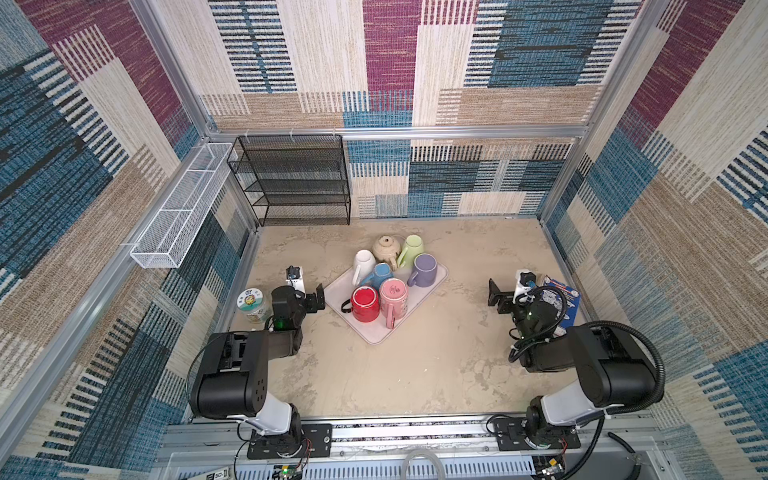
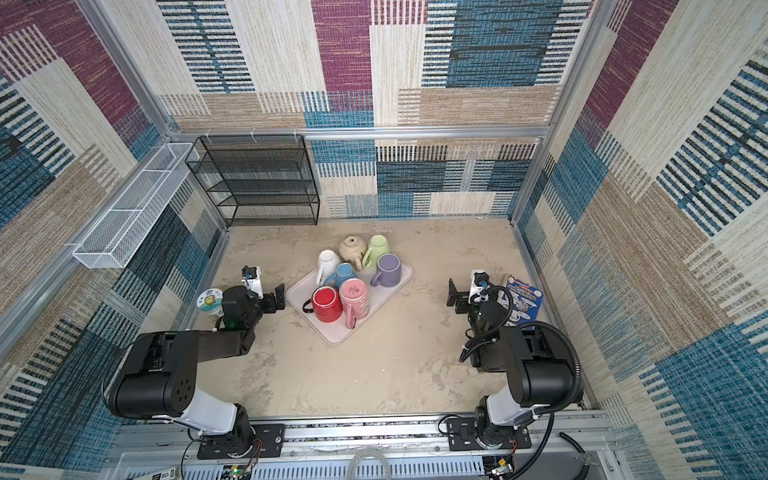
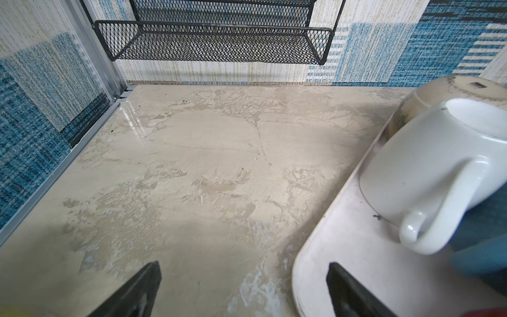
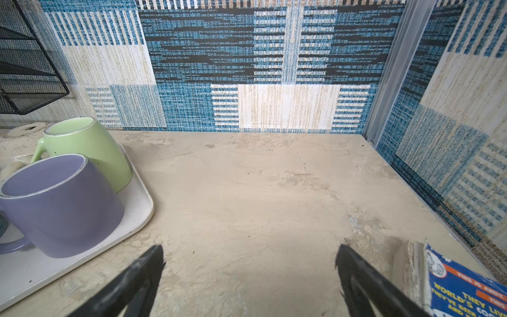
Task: Turn the mug right side up
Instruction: Rotate the tray at the center of the table.
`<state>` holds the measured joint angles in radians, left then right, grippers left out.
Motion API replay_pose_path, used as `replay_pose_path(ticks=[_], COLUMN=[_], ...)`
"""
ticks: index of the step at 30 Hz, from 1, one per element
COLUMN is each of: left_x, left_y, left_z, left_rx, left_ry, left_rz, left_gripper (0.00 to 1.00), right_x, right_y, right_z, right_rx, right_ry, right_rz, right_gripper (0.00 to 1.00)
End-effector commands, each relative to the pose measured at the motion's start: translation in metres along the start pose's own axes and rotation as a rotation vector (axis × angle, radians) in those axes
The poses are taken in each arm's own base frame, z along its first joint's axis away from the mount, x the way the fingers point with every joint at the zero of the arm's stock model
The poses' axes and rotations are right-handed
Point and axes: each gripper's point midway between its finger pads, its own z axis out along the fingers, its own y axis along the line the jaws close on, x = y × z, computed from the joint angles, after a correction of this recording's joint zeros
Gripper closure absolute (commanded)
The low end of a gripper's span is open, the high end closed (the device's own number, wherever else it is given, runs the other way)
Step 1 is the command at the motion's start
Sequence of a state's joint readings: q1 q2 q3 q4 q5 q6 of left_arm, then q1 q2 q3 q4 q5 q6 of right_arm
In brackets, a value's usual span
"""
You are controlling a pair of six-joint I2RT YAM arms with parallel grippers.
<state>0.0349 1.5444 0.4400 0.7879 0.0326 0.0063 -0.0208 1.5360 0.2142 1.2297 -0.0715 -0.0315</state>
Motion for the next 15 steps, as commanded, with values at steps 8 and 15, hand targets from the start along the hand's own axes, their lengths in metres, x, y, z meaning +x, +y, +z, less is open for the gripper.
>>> replay_pose_path(ticks=[8,15], left_x=[-0.0022,-0.0017], left_y=[-0.0016,-0.0016], left_z=[0.001,0.0015], left_rx=[0.011,0.011], left_ry=[-0.003,0.0], left_rz=[0.007,0.007], left_gripper=[0.01,0.01], right_x=[-0.0102,-0.0106], right_y=[0.0016,0.0016], right_z=[0.0027,0.0026], right_rx=[-0.01,-0.009], right_ry=[-0.034,-0.035], right_rz=[-0.006,-0.007], right_gripper=[0.0,0.0])
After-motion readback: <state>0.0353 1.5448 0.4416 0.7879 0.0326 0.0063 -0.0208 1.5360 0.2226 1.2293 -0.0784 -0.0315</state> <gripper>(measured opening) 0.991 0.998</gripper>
